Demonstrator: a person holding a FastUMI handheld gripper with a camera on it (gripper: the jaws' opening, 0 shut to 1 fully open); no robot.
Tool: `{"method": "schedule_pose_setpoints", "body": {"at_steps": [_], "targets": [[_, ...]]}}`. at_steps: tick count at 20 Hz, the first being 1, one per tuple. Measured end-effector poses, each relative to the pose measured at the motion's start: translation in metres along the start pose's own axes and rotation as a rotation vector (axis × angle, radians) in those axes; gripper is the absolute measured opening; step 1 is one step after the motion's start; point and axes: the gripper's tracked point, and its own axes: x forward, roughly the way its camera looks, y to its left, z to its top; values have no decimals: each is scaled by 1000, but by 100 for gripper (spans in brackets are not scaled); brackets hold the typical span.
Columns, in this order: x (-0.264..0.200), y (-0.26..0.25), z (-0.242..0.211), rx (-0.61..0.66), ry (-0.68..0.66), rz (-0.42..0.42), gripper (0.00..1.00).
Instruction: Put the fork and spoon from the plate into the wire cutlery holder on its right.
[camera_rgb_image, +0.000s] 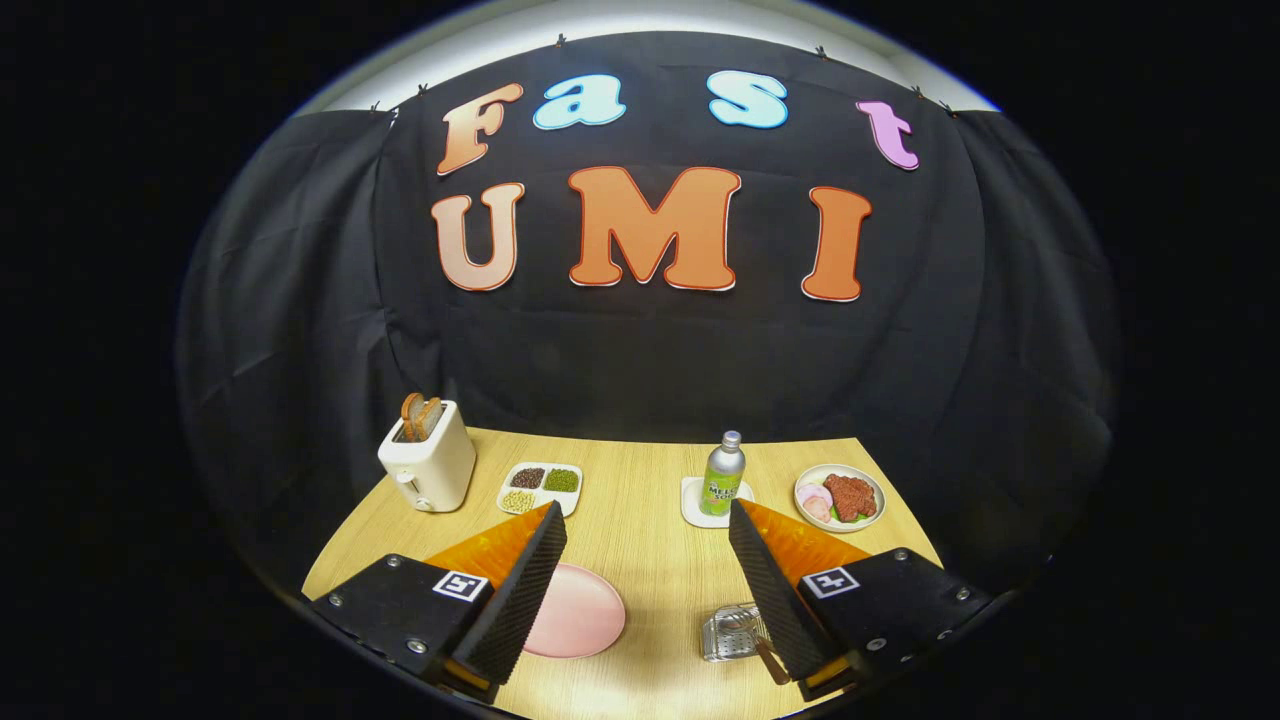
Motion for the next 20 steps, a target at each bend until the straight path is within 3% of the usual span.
{"method": "schedule_pose_setpoints", "body": {"at_steps": [20], "targets": [[-8, -1, -4, 13, -5, -1, 98]]}}
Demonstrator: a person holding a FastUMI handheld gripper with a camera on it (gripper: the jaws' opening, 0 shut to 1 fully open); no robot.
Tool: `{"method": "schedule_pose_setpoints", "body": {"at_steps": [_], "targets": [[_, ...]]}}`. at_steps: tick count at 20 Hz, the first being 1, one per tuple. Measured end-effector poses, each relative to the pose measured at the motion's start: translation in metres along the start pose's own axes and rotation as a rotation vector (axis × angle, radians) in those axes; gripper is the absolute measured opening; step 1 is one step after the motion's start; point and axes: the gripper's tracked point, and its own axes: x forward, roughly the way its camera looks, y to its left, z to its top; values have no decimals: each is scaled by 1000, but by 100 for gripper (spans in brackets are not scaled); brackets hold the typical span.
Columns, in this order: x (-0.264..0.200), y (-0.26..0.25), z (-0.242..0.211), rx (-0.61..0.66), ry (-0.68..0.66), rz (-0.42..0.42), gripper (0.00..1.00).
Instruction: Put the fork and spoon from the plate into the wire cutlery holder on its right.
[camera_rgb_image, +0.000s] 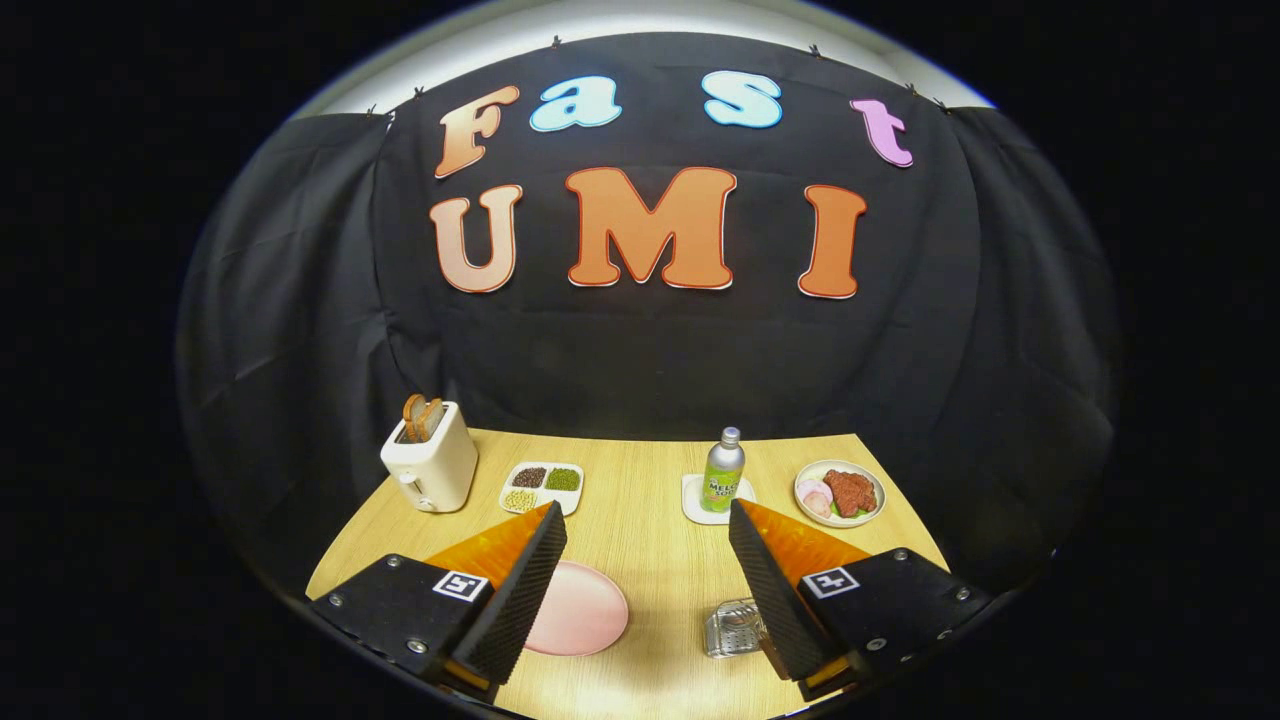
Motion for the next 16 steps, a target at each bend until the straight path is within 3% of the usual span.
{"method": "schedule_pose_setpoints", "body": {"at_steps": [16], "targets": [[2, -33, -5, 53, -52, 38, 98]]}}
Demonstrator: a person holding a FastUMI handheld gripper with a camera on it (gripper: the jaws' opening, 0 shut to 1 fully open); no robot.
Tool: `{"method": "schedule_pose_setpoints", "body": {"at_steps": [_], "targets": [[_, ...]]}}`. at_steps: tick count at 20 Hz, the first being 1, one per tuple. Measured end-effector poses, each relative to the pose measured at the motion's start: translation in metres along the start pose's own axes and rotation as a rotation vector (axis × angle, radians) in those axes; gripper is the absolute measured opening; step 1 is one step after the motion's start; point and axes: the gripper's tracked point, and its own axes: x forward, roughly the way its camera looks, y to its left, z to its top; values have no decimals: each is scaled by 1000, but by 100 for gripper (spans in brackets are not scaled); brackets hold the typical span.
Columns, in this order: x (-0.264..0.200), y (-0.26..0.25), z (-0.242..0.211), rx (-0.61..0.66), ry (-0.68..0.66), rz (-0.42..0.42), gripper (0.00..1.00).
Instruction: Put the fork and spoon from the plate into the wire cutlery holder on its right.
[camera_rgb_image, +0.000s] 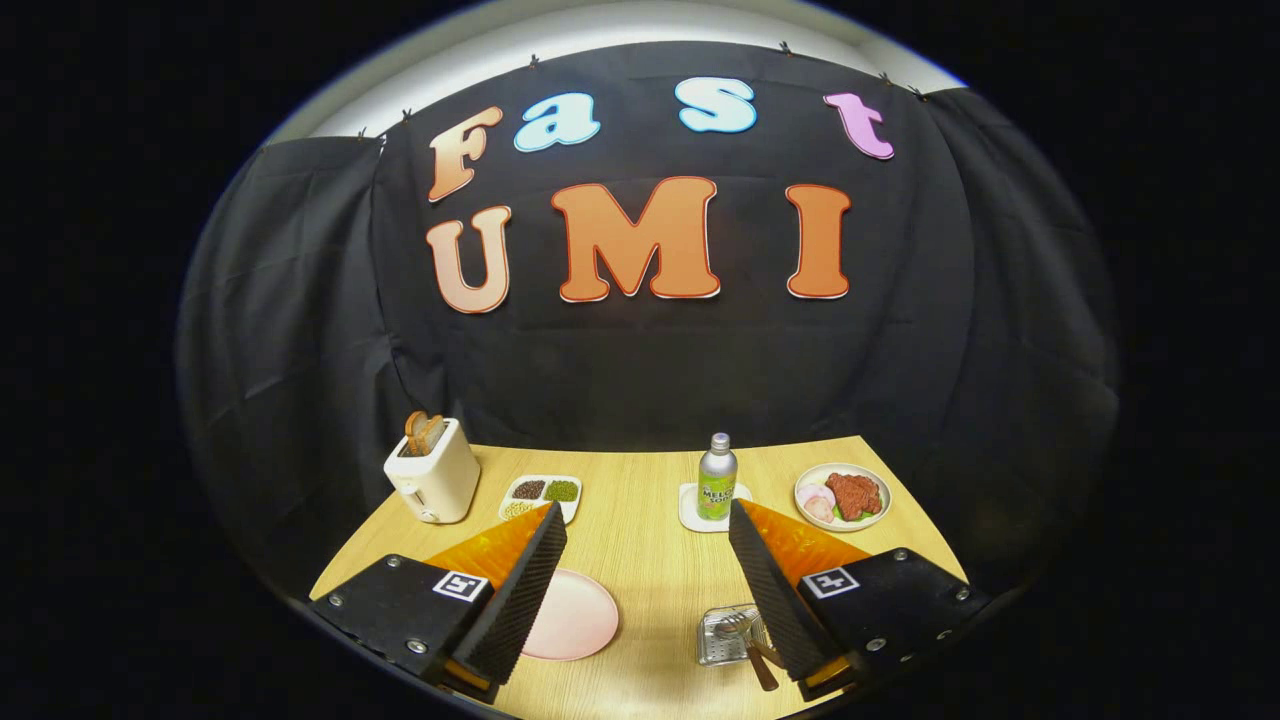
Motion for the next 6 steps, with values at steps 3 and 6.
{"method": "schedule_pose_setpoints", "body": {"at_steps": [3, 6], "targets": [[-2, -3, 1, 13, -19, 4, 98], [-5, -8, 4, 24, -51, 19, 98]]}}
